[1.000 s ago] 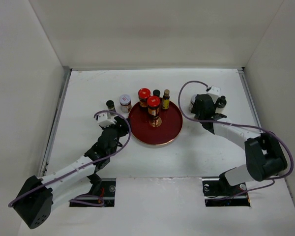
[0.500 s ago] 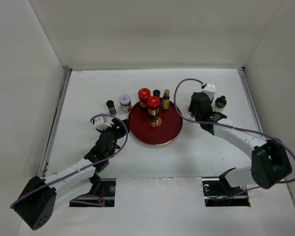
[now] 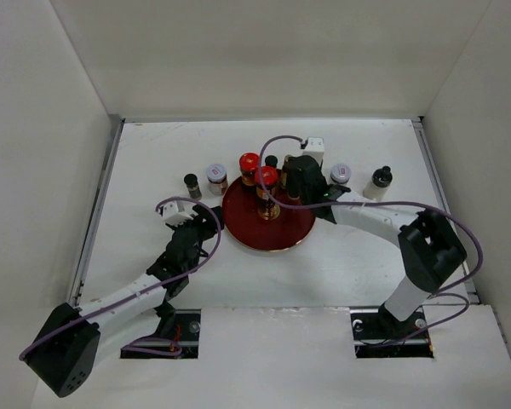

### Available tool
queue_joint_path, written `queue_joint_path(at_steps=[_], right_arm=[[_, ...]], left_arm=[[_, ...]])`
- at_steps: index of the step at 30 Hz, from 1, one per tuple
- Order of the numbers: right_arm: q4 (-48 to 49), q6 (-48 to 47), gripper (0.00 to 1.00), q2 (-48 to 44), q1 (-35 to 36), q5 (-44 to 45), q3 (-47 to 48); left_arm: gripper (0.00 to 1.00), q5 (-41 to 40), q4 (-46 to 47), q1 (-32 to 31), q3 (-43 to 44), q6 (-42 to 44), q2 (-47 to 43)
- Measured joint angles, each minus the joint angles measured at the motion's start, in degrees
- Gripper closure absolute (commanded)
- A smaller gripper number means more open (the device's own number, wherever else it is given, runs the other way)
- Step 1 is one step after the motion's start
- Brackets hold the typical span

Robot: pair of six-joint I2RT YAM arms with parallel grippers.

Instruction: Organize the condiment bottles

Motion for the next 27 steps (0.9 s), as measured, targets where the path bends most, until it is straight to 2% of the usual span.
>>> queue_joint_path(at_steps=[8,14,23,27], right_arm=[[0.3,0.3,0.59,5.5,2.1,-0.9,1.9],[0.5,1.6,0.47,6.2,2.9,-1.2,1.9],[1.0,3.0,0.24,6.4,2.9,-1.6,1.1],[1.1,3.0,0.18,3.2,3.1,-2.3,-1.9]], left_arm=[[0.35,1.3,0.0,0.9,0.0,-0.3,0.3],[0.35,1.9,0.0,2.2,0.0,-0.3,1.1],[0.35,2.2,0.0,2.9,0.0,-0.2,2.3],[0.36,2.0,-1.2,3.2,0.7,0.4,3.5]])
